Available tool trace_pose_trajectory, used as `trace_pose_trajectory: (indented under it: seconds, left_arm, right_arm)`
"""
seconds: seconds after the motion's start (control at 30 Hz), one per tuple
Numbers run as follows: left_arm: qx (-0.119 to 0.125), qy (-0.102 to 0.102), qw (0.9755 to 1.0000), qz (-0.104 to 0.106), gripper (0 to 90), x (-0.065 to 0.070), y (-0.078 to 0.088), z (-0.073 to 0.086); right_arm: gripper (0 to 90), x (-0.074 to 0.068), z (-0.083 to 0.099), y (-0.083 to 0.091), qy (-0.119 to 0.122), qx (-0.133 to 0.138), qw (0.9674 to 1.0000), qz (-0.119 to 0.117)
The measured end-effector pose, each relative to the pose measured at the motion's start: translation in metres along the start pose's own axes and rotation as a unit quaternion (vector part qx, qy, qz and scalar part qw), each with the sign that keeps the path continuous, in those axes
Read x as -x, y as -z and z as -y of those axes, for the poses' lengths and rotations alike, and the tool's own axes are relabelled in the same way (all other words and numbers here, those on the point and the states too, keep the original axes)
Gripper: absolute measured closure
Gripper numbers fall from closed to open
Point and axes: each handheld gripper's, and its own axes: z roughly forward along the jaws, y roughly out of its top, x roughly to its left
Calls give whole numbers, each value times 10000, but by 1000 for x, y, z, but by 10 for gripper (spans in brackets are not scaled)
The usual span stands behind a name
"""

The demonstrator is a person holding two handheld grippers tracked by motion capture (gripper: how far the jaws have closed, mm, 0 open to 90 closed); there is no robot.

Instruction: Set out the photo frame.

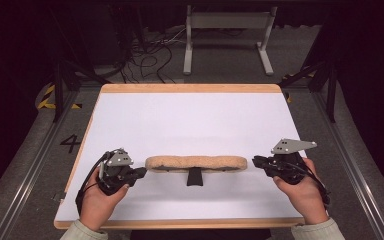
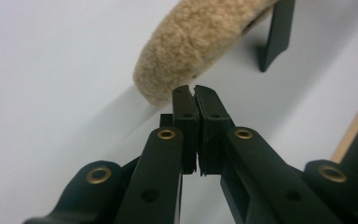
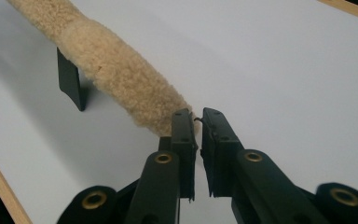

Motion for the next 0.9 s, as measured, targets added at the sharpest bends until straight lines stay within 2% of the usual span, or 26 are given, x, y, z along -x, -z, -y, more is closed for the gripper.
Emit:
trace_pose_trajectory:
  seconds: [0.13,0.33,0.47,0.5,0.6,0.67,0.8,0.83,0.87,0.9]
  left_arm:
    - [-131,-124,9997,165,899,5,2,-4]
    - [-492,-608,9968,158,900,15,-7,-7]
    - [-625,-681,9955,229,900,14,-16,-7]
    - [-625,-681,9955,229,900,14,-16,-7]
    - [-660,-481,9959,400,900,3,-27,-2]
    - [-673,-427,9959,430,900,0,-31,-1]
    - [-698,-410,9960,379,900,-1,-35,0]
    - [-661,-457,9961,352,900,-2,-36,-1]
    - [-645,-451,9962,370,900,-2,-37,-1]
    - [-613,-423,9965,381,900,-2,-37,-1]
  right_arm:
    - [850,-1,0,1,85,5,10000,42]
    - [876,-1,1,-1,165,0,9998,148]
    - [893,1,3,-5,194,52,9996,204]
    - [893,1,3,-5,194,52,9996,204]
    - [900,4,7,-10,169,104,9994,281]
    - [900,8,9,-15,79,65,9998,193]
    - [900,10,12,-21,95,64,9998,188]
    - [900,10,13,-25,101,53,9998,143]
    - [900,10,14,-29,151,31,9996,230]
    - [900,11,14,-31,132,13,9997,218]
